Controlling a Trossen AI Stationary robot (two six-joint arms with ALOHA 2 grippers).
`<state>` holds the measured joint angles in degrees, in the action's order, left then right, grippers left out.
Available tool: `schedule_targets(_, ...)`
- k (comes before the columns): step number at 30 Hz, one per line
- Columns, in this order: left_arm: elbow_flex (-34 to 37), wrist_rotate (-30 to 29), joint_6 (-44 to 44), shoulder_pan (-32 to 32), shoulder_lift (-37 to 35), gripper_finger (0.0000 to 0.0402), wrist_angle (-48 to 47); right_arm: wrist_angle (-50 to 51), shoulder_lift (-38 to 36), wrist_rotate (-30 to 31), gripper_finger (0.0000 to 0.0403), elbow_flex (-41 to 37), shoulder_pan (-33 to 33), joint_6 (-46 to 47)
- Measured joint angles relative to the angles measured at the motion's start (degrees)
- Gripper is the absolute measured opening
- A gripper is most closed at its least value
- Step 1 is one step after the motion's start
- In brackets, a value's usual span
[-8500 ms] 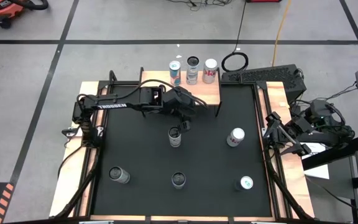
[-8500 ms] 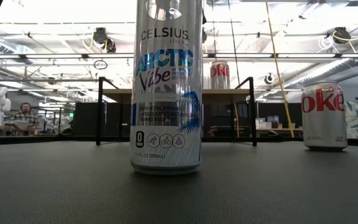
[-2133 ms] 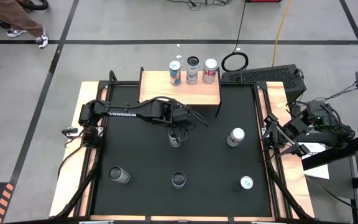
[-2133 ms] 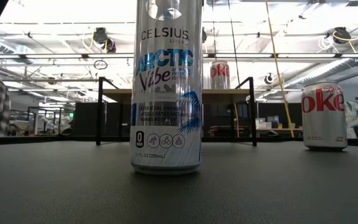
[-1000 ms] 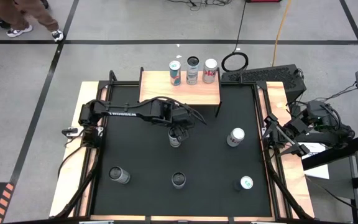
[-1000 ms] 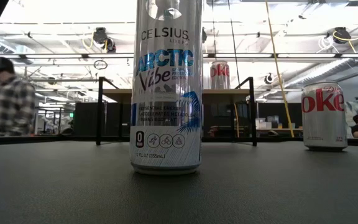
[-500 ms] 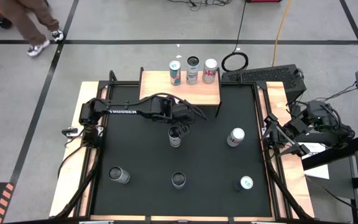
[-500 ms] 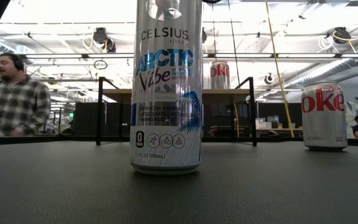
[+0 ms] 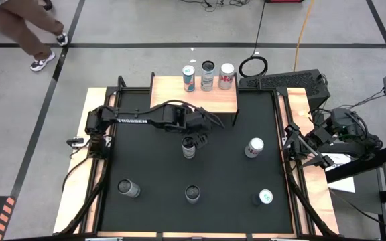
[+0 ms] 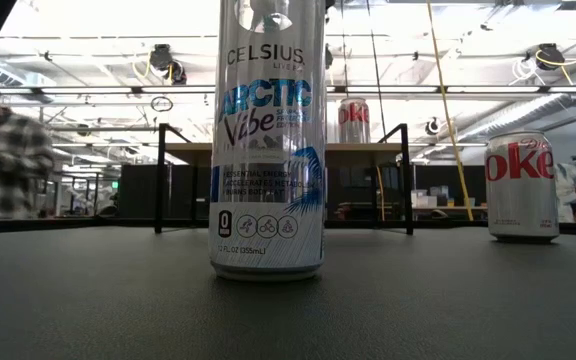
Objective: Place canned beverage on shelf
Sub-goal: Put the top right white and black soda can on the shelf
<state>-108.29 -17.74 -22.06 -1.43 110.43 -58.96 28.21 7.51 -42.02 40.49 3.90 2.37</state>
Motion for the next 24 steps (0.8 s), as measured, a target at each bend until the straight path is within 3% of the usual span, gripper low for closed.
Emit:
schedule_targets(5, 0.02, 7.48, -0.04, -0.1, 0.0, 0.0367, -0.24, 0.0, 0.0, 0.02, 0.0345, 0.0, 0.0, -0.02)
schedule_targets(12, 0.02, 11.89, -3.26, -0.55, 0.0, 0.0367, -5.01, -0.01, 0.0, 0.02, 0.0345, 0.0, 0.01, -0.02)
schedule_targets(16, 0.06, 12.22, -4.57, -0.57, 0.0, 0.0367, -10.69, -0.04, 0.0, 0.01, 0.0345, 0.0, 0.0, -0.02)
schedule_targets(24, 0.07, 13.27, -4.63, -0.43, 0.22, 0.0367, -10.53, -0.04, 0.0, 0.0, 0.0345, 0.0, 0.02, -0.02)
